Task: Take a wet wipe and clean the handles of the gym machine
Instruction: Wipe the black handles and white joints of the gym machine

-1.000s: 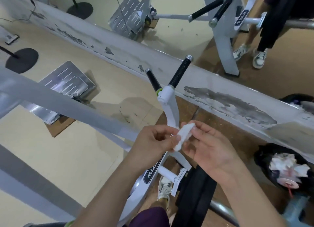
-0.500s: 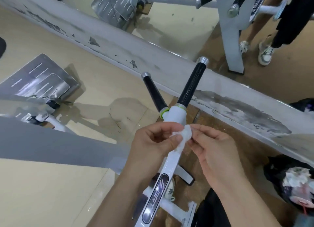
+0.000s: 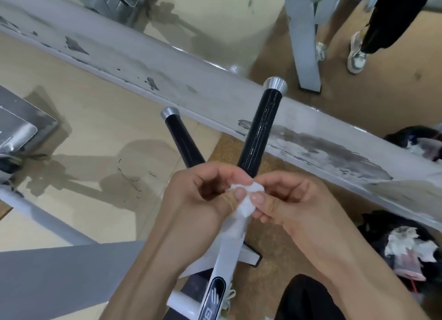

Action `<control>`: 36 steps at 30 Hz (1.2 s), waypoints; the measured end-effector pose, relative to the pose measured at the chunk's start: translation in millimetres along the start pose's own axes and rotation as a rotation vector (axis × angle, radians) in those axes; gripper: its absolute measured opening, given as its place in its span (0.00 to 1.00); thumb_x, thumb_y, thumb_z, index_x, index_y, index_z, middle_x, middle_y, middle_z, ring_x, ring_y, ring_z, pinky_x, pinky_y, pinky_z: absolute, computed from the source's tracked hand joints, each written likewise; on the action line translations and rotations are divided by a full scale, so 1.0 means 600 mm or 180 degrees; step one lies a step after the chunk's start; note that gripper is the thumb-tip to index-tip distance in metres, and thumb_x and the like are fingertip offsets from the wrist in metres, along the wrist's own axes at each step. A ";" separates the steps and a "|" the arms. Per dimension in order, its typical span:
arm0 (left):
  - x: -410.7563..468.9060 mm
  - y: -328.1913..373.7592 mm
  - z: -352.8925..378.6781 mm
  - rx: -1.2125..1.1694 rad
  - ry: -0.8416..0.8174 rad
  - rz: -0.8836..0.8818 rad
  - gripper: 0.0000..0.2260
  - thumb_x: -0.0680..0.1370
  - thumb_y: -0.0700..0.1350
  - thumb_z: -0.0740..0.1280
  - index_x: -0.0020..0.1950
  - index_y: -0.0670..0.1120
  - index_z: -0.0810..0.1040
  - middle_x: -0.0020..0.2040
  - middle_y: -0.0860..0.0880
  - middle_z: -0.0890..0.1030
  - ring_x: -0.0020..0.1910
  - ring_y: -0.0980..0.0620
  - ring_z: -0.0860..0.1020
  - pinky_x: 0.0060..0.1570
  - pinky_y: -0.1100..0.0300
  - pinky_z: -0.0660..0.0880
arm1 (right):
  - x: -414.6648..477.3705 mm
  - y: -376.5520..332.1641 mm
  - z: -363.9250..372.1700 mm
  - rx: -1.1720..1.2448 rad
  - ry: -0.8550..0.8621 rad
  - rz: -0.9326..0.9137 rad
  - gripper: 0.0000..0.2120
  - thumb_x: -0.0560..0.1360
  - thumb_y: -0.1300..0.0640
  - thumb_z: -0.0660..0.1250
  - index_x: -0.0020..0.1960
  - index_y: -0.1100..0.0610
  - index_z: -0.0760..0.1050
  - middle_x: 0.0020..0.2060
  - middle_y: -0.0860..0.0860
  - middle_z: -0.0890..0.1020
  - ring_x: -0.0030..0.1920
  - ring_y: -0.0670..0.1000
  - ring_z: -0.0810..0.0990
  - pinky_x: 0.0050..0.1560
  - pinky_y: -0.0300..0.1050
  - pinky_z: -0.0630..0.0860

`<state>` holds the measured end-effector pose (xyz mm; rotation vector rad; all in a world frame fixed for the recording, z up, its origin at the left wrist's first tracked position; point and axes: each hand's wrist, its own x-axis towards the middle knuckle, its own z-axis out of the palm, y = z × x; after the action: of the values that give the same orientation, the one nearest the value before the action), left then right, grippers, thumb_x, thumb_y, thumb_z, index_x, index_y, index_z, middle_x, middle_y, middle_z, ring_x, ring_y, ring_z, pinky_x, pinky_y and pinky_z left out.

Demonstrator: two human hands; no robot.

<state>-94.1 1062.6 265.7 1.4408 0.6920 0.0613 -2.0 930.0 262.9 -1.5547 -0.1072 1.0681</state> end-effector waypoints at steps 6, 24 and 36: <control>0.038 -0.025 0.019 0.1425 0.0766 0.0477 0.11 0.69 0.44 0.75 0.33 0.59 0.79 0.34 0.59 0.81 0.38 0.64 0.78 0.36 0.74 0.72 | 0.032 0.025 0.027 -0.0840 0.1349 -0.0463 0.06 0.67 0.61 0.75 0.37 0.50 0.83 0.36 0.48 0.84 0.37 0.46 0.82 0.38 0.34 0.78; 0.011 -0.079 0.005 0.1806 0.0392 0.0678 0.24 0.66 0.62 0.65 0.61 0.61 0.75 0.47 0.64 0.73 0.43 0.66 0.73 0.43 0.75 0.68 | 0.076 0.004 -0.007 -0.3193 0.1048 -0.1573 0.05 0.72 0.57 0.69 0.47 0.51 0.82 0.41 0.43 0.78 0.39 0.42 0.75 0.41 0.33 0.72; 0.012 -0.076 0.014 0.1758 0.0639 0.0647 0.26 0.63 0.58 0.71 0.58 0.67 0.67 0.44 0.61 0.73 0.42 0.60 0.73 0.38 0.67 0.71 | 0.094 -0.010 0.020 -0.3588 0.0843 -0.1684 0.03 0.69 0.59 0.72 0.39 0.52 0.83 0.38 0.47 0.80 0.37 0.48 0.78 0.39 0.42 0.75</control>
<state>-100.8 1050.8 220.6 2.0547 0.7579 0.1860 25.3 974.5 237.6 -2.4367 -1.0139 0.3204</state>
